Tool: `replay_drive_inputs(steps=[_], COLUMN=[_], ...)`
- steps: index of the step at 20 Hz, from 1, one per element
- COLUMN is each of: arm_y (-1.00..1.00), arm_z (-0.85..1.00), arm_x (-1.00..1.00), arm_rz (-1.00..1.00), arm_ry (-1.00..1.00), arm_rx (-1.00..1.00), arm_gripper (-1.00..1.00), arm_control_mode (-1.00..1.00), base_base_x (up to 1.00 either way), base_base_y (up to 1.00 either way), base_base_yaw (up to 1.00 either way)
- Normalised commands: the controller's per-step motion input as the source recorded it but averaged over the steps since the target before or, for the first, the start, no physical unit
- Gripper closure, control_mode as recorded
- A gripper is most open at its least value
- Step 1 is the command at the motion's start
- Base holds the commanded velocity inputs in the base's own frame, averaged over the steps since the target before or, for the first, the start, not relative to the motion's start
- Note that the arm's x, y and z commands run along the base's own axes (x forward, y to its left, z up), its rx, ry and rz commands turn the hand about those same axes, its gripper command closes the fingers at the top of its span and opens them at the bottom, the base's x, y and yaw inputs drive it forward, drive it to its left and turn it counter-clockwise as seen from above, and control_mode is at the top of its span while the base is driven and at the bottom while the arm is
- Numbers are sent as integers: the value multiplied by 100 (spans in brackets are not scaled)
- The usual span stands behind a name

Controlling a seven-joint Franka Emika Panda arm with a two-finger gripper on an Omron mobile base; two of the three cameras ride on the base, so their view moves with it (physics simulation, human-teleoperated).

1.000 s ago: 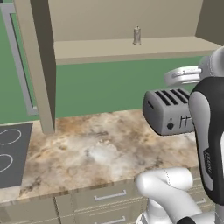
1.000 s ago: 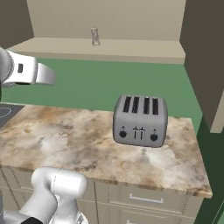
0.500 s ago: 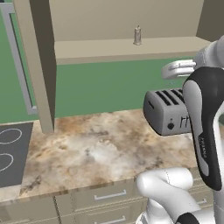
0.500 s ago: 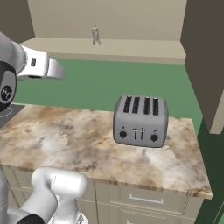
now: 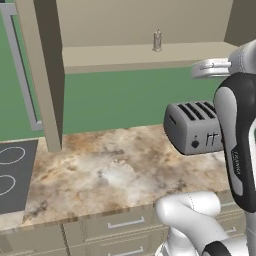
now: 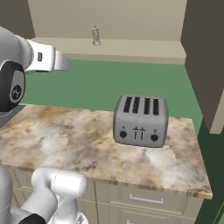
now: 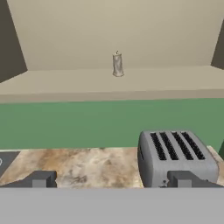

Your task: Get the candle and the wine from the cabinet and move them to the dining counter.

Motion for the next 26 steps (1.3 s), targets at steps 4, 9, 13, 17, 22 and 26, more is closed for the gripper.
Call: replay_drive_inputs(steps=[4,9,13,17,22,26], arm_y=[0,2,0,-1,0,0], arm_z=[33,31,12,3,-1,0], arm_x=[21,39,33,29,33,37], arm_rz=[0,0,0,2,2,2], arm_ry=[0,11,5,2,0,0], arm_rx=[0,-1,0,0,0,0], arm_gripper=[-100,-100,-100,-100,-100,-100], arm_control_mode=[-100,-100,-100,-100,-100,-100], base_base_x=[0,0,0,0,0,0], base_base_y=[0,0,0,0,0,0], base_base_yaw=[0,0,0,0,0,0])
